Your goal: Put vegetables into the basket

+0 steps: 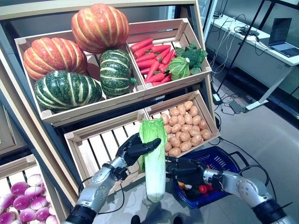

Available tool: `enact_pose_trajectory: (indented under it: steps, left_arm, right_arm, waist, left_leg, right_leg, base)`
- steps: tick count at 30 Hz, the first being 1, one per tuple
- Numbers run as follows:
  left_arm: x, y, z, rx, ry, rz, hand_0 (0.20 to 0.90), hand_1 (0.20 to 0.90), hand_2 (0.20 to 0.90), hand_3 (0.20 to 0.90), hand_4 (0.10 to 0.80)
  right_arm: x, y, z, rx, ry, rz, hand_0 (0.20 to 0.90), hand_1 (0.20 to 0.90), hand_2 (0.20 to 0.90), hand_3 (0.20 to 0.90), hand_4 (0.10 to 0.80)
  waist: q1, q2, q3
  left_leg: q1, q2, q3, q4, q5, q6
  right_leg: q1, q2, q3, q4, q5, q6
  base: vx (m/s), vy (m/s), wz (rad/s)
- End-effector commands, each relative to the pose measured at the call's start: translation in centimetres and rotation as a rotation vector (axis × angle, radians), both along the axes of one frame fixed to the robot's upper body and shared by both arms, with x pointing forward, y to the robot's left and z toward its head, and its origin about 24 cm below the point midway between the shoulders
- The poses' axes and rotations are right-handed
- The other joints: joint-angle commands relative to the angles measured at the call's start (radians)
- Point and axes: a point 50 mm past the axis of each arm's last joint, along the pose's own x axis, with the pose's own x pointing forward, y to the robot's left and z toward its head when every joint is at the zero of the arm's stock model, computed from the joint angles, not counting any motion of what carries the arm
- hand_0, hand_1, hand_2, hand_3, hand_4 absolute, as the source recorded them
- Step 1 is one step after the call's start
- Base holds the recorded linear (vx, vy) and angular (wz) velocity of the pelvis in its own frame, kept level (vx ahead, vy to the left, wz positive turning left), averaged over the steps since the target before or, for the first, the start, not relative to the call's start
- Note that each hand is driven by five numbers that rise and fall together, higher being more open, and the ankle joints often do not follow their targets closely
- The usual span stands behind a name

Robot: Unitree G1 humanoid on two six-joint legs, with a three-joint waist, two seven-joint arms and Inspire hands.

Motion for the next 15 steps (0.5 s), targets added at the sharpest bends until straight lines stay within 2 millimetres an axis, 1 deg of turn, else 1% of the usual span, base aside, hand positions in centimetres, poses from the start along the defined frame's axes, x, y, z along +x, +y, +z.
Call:
enact_pose_trajectory:
  steps: [1,3,9,15]
  left_arm:
    - [2.4,0.2,3.3,-0.041,-0.201,0.0,0.3,0.3,0.3,0.3,0.4]
    - [2.4,0.0,3.3,-0.047,-0.2,-0.006,0.3,0.3,0.3,0.3,0.4]
    - [2.3,-0.5,3.5,-0.065,-0.207,-0.015,0.3,0.3,0.3,0.3,0.4]
    - [2.6,-1.2,3.7,-0.081,-0.215,-0.022,0.3,0.3,0.3,0.3,0.4]
  right_arm:
    - [0.7,2.8,5.3,0.433,-0.154,0.114,0.9,0.9,0.9,0.9,0.8]
    - [0.6,3.0,4.9,0.412,-0.154,0.122,0.9,0.9,0.9,0.9,0.8]
    - [0.0,3.3,4.0,0.312,-0.142,0.223,0.9,0.9,0.9,0.9,0.8]
    - [-0.4,4.4,3.3,0.267,-0.099,0.286,0.9,0.9,0.9,0.9,0.8]
  waist:
    - [0.013,-0.02,-0.049]
    - [0.014,-0.019,-0.049]
    - [0.015,-0.02,-0.047]
    - [0.017,-0.021,-0.048]
  left_leg:
    - [0.016,0.027,-0.044,0.002,-0.065,-0.049]
    - [0.015,0.027,-0.046,0.002,-0.065,-0.049]
    - [0.015,0.027,-0.045,0.002,-0.065,-0.05]
    - [0.017,0.026,-0.048,0.002,-0.062,-0.05]
  right_leg:
    - [0.023,-0.059,-0.016,0.005,0.02,0.056]
    - [0.021,-0.06,-0.016,0.005,0.02,0.057]
    - [0.019,-0.061,-0.016,0.005,0.021,0.057]
    - [0.022,-0.062,-0.016,0.005,0.022,0.057]
  base:
    - [0.0,0.0,0.0]
    - [0.0,0.0,0.0]
    - [0.0,0.0,0.0]
    - [0.0,0.0,0.0]
